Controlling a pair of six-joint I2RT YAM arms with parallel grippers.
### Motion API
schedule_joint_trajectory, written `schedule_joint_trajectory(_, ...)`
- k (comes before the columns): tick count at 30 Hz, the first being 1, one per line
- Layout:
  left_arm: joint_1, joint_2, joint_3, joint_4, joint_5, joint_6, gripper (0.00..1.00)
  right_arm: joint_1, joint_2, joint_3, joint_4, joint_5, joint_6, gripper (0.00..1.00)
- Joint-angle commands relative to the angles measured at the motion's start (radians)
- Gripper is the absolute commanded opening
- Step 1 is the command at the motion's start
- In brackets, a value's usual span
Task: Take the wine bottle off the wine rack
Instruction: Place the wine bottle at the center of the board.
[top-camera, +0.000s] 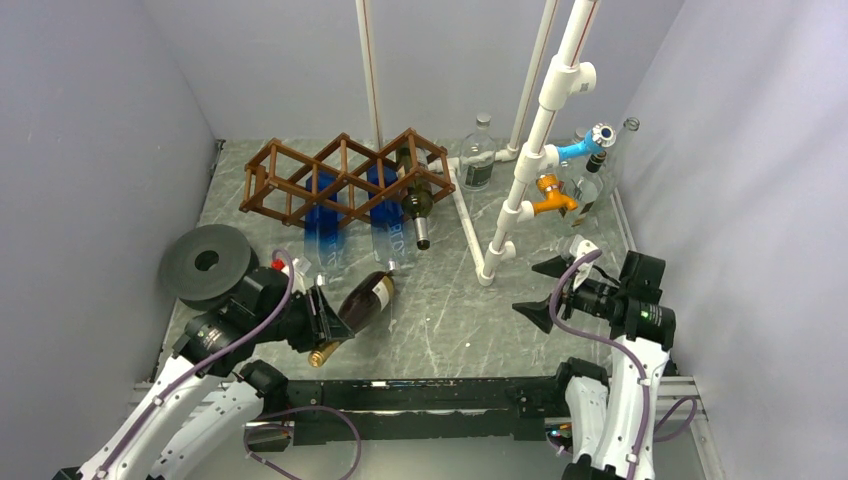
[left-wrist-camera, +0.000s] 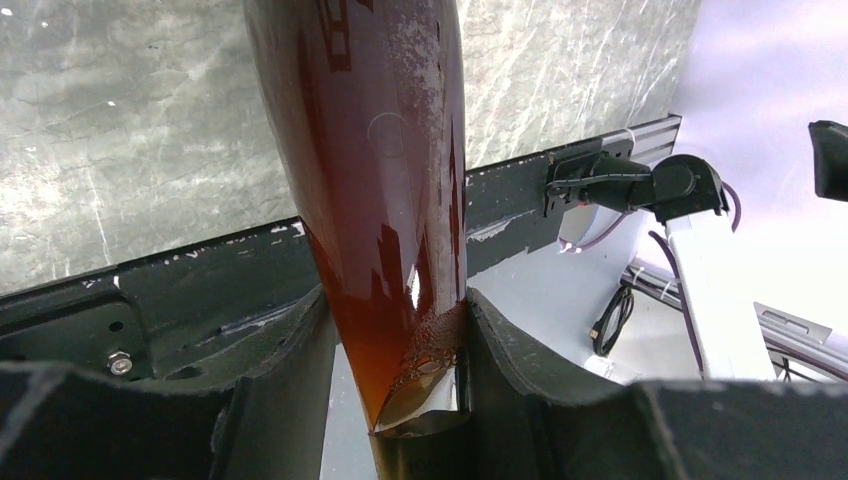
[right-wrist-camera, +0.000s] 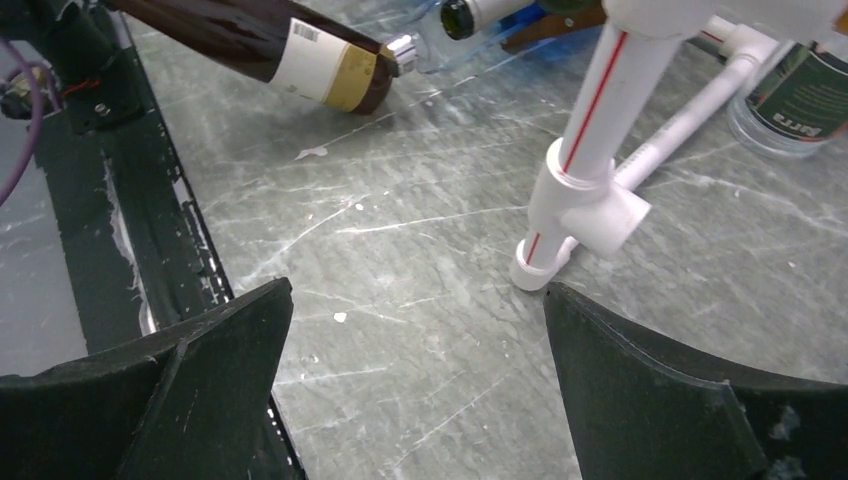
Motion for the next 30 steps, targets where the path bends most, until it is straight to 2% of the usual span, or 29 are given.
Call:
schedule_joint_trajectory(1,-0.01,-0.024,0.128,0.293,0.135,0.007,0.0,0.047,0.014,0.043,-0.074,-0.036,-0.119,1.0)
schedule_joint_trajectory(6,-0.03,0.0,0.121,0.313,0.161,-0.002,0.0,0.137,0.035,0.046,-0.076,-0.011,-0.129,1.0)
schedule_joint_trajectory(21,-0.214,0.131,0.165,0.358,0.099,-0.033,0.0,0.349,0.079,0.021,0.003,0.065,-0.156,1.0)
schedule_joint_trajectory(25,-0.239,0.18,0.187,0.383,0.103,-0.033,0.0,0.452,0.09,0.027,0.006,0.109,-0.174,1.0)
schedule_joint_trajectory(30,-0.272,0.257,0.214,0.428,0.101,-0.038,0.0,0.571,0.111,0.032,0.107,0.142,-0.111,1.0)
